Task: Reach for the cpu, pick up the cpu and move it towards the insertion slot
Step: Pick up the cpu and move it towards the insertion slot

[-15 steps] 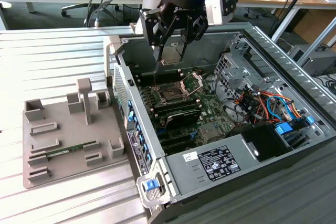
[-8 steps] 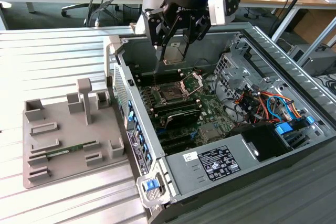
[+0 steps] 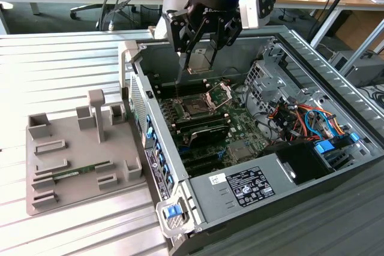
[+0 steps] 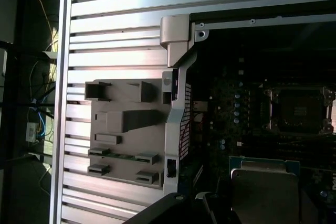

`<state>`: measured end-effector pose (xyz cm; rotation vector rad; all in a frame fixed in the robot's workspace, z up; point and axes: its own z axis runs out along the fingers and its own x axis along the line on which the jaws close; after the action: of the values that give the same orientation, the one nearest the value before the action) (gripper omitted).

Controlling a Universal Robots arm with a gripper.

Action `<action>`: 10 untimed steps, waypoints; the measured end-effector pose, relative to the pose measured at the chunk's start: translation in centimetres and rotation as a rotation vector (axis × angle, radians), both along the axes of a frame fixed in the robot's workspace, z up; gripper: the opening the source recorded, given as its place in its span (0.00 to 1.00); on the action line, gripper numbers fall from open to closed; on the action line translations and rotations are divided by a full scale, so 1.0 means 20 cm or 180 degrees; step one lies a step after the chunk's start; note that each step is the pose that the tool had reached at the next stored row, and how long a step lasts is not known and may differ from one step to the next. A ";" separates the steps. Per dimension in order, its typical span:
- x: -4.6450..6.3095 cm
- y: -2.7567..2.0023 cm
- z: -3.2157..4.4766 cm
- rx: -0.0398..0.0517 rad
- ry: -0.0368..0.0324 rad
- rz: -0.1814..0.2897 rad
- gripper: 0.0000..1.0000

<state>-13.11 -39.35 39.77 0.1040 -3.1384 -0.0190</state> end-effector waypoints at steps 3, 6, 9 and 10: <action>0.00 0.000 0.000 0.0000 0.0000 0.0000 0.55; 0.00 0.000 0.000 0.0000 0.0000 0.0000 0.55; 0.00 0.000 0.000 0.0016 0.0000 0.0000 0.55; 0.00 0.000 0.000 0.0047 0.0000 0.0001 0.55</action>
<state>-13.09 -39.35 39.77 0.1043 -3.1387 -0.0422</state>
